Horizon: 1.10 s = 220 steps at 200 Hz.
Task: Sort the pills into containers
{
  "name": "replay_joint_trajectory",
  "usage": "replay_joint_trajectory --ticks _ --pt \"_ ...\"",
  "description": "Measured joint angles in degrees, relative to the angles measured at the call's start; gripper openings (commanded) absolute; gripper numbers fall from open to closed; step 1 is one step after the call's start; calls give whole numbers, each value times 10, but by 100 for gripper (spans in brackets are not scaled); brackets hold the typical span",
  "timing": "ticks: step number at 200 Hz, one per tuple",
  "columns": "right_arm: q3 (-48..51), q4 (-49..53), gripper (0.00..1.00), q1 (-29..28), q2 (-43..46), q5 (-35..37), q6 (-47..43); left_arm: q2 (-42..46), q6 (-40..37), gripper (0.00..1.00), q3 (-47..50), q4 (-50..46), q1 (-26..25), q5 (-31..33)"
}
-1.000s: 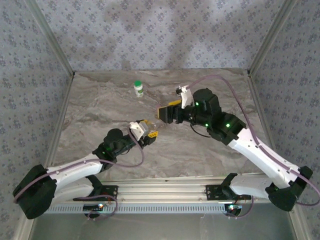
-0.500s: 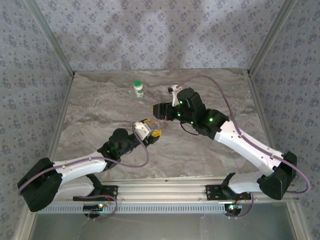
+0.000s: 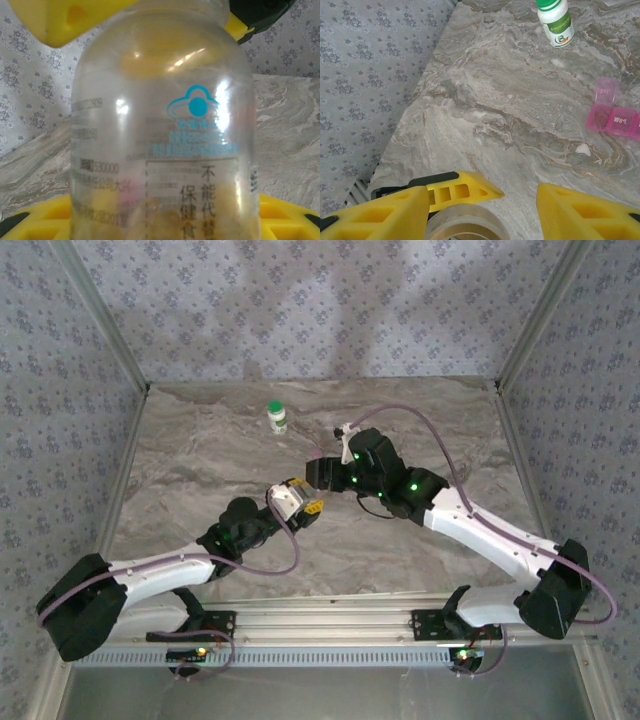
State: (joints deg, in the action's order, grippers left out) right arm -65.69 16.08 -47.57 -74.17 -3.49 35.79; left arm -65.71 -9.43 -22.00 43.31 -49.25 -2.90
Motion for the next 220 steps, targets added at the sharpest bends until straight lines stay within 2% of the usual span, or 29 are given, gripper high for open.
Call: replay_joint_trajectory --ticks 87,114,128,170,199,220 --pt "25 -35 23 -3 10 -11 11 0 0 0 0 -7 -3 2" --pt "27 -33 0 -3 25 -31 -52 0 1 0 0 2 -3 -24" --pt "28 -26 0 3 40 -59 -98 4 5 0 0 10 -3 -49" --pt "29 -13 0 59 77 -219 -171 26 11 0 0 31 -4 -108" --pt "20 -13 0 111 89 -263 -220 27 11 0 3 1 -3 -129" --pt "12 -4 0 109 93 -300 -279 27 11 0 3 -4 -3 -147"
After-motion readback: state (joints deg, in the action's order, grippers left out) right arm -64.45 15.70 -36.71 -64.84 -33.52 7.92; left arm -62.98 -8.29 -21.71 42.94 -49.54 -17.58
